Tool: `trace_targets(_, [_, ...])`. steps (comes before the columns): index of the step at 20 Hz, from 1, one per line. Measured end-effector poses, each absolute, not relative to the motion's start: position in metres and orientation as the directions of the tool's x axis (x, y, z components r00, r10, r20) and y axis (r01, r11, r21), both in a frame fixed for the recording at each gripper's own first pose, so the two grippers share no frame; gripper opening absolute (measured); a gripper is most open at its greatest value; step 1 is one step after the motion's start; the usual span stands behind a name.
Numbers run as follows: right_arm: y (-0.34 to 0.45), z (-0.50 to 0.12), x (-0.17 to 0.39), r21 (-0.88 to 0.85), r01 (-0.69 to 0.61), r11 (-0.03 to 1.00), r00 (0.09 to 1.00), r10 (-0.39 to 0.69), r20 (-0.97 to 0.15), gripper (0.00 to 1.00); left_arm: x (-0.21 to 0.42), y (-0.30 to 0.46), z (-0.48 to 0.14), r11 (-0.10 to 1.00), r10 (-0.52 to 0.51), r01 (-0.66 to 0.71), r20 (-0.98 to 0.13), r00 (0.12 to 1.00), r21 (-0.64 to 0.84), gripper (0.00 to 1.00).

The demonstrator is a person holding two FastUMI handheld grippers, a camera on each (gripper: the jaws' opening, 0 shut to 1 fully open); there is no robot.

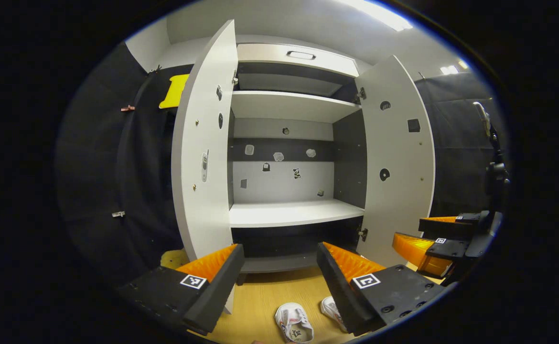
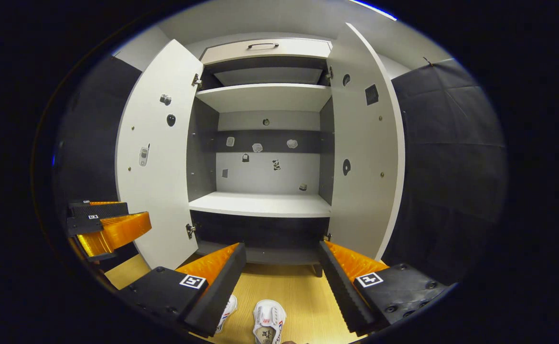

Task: Grab one shoe with the right hand and put it into the shoe cabinet, grab the other shoe with the left hand and put it into the shoe cabinet; then close the right door with the right hand and the left door with the left hand.

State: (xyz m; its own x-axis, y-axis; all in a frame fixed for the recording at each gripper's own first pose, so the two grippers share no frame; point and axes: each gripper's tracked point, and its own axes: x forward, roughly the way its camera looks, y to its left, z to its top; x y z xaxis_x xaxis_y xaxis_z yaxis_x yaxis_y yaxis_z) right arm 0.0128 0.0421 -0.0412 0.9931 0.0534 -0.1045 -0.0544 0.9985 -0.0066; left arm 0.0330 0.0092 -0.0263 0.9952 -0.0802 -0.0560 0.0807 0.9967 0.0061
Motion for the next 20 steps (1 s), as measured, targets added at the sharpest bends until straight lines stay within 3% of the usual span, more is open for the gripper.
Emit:
trace_targets(11, [0.059,-0.13,-0.005,0.069,-0.036,0.997,0.935,0.058,-0.35,0.98,0.008,0.018,-0.045,0.987,-0.157,0.158,-0.07,0.985,0.014,0.95])
trace_targets(20, [0.096,-0.251,-0.039,0.205,-0.077,0.976,0.754,0.191,-0.629,0.99,-0.018,0.03,-0.072,0.989,-0.141,0.133,-0.128,0.982,-0.063,0.95])
